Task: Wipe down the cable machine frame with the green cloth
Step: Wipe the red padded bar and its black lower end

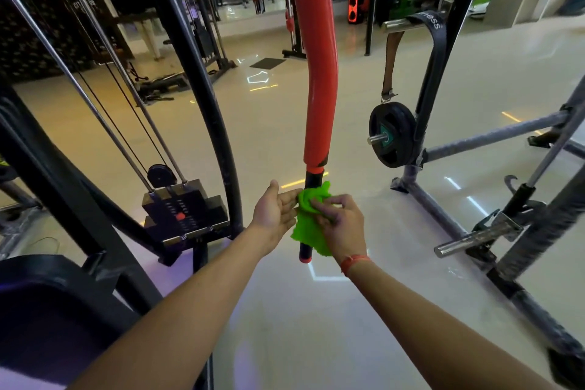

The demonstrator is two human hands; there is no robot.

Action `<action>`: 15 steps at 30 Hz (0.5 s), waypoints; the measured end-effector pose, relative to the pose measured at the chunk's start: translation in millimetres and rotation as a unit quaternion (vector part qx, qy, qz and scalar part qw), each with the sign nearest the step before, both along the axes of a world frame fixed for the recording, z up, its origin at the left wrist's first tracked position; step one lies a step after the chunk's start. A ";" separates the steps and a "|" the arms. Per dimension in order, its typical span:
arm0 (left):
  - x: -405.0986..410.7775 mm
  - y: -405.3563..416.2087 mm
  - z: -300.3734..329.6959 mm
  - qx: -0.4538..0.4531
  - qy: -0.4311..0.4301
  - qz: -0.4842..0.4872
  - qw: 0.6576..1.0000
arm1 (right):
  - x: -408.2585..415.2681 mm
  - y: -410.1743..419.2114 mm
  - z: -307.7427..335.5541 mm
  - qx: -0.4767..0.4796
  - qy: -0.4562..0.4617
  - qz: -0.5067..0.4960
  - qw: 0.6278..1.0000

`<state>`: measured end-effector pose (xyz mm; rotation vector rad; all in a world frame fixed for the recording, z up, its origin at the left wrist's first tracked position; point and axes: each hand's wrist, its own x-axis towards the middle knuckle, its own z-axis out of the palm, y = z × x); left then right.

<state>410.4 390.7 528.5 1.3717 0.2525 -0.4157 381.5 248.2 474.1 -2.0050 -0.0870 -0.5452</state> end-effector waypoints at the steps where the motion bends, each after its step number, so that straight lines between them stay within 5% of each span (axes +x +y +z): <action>1: 0.3 0.5 -2.8 0.005 -0.001 0.000 1.000 | -0.4 -0.3 -2.4 0.030 0.022 -0.010 0.999; 5: 2.1 1.9 -10.2 0.018 0.002 -0.002 1.000 | 7.3 -1.4 13.0 0.216 -0.021 -0.100 0.971; 11: 4.0 4.8 -24.8 0.035 0.002 -0.006 0.999 | -0.6 -5.6 -35.3 0.192 0.181 -0.051 0.963; 15: 2.5 12.6 -35.9 0.067 0.004 -0.010 0.998 | 2.2 -1.7 -26.1 0.296 0.120 -0.107 0.941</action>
